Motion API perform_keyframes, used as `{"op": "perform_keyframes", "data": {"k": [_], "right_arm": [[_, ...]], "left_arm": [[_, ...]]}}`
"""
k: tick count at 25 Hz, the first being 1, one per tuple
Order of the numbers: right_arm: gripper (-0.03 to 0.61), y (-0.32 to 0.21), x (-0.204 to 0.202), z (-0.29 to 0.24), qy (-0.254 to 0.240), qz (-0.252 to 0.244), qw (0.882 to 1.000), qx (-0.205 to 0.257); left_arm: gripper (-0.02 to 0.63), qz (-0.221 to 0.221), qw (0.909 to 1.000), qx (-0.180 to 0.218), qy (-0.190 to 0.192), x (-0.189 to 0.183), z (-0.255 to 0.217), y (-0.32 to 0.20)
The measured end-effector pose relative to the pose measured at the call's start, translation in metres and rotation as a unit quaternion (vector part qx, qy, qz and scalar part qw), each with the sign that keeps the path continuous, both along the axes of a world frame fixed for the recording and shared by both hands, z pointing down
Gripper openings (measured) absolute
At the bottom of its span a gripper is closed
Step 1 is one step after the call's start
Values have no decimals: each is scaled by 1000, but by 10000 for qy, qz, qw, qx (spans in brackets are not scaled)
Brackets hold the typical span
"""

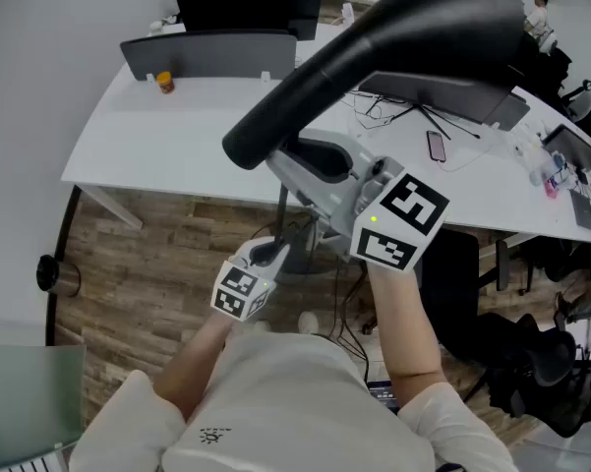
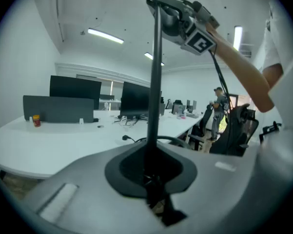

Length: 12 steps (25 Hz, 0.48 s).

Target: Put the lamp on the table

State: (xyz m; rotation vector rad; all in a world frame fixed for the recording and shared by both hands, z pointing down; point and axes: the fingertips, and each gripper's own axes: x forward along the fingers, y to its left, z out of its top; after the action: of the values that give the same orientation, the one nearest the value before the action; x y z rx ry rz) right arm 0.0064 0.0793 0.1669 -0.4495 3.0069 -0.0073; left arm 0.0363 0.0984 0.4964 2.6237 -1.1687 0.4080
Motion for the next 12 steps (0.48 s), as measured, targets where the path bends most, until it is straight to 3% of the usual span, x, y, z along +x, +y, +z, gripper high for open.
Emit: {"op": "perform_keyframes", "data": {"k": [12], "right_arm": [[38, -3, -7, 0, 20, 127, 9999, 30]], "left_arm": [[21, 95, 9999, 51, 28, -6, 0, -2]]}}
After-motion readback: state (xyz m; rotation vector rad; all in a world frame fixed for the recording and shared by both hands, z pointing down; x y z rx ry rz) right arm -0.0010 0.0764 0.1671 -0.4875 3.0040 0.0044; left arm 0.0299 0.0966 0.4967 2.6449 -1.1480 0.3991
